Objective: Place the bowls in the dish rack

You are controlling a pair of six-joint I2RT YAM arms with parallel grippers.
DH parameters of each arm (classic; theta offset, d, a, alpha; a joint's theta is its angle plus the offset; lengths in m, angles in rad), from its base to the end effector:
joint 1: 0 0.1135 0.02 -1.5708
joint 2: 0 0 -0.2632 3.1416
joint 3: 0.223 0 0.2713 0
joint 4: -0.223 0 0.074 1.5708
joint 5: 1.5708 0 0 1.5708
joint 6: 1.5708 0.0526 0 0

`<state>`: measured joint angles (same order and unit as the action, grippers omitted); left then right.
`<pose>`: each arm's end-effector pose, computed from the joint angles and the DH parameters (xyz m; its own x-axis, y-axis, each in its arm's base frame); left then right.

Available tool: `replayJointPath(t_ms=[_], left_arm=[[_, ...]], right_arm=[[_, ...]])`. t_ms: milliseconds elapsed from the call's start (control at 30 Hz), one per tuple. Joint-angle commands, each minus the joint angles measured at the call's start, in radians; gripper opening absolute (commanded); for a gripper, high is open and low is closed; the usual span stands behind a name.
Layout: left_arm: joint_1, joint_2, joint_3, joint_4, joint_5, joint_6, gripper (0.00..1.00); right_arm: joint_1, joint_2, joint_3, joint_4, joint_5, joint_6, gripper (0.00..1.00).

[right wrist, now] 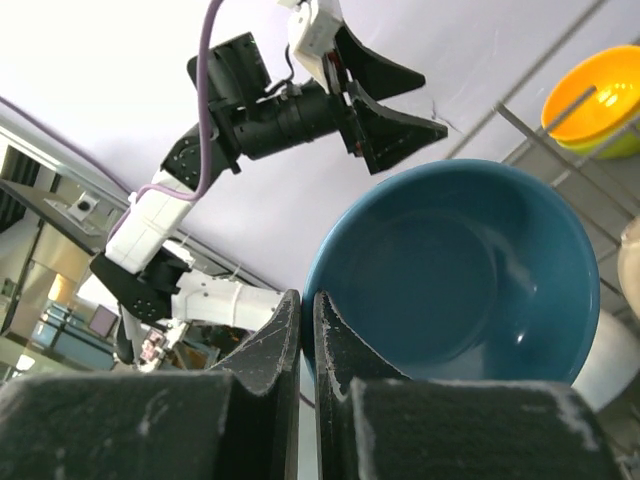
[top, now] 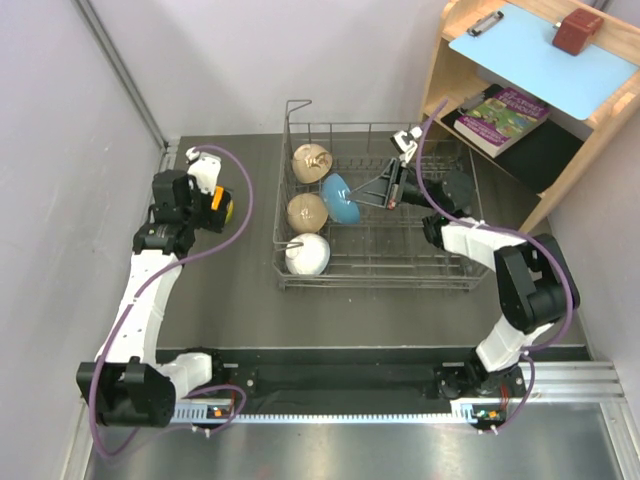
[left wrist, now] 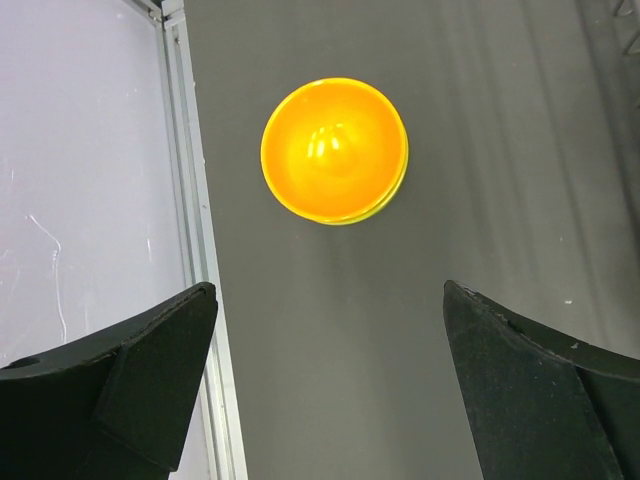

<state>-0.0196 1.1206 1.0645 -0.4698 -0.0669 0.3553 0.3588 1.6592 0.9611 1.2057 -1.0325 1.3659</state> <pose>0.2824 -0.0020 0.3321 -0.4838 0.3567 -0.7992 0.1387 0.9329 0.3323 0.3331 0.1732 0.3007 -0.7715 0.2468 -0.5864 -0.6252 -0.1231 0.7707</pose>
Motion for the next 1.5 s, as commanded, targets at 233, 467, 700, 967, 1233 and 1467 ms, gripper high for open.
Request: replayJointPath(t_ms=[233,467,700,967,1233,1467], left_arm=[[0.012,-0.001,-0.012,0.063,0.035,0.007,0.99],[0.012,-0.01,-0.017,0.057,0.027,0.014,0.99],[0.012,0.011,-0.006,0.06,0.027,0.017,0.99],[0.012,0.042,0.008,0.062,0.053,0.005,0.99],[0.012,0.05,0.005,0.06,0.062,0.004,0.99],[0.012,0.054,0.003,0.062,0.062,0.017,0.99]], right_arm=[[-0.027,0.102,-0.122,0.268,0.018,0.14,0.0],[-0.041,0.154,-0.171,0.423,0.109,0.266,0.0],[-0.064,0.207,-0.18,0.449,0.152,0.277,0.0],[-0.142,0.27,-0.196,0.486,0.187,0.302,0.0],[-0.188,0.316,-0.197,0.465,0.192,0.289,0.01],[-0.196,0.349,-0.167,0.419,0.131,0.246,0.3]])
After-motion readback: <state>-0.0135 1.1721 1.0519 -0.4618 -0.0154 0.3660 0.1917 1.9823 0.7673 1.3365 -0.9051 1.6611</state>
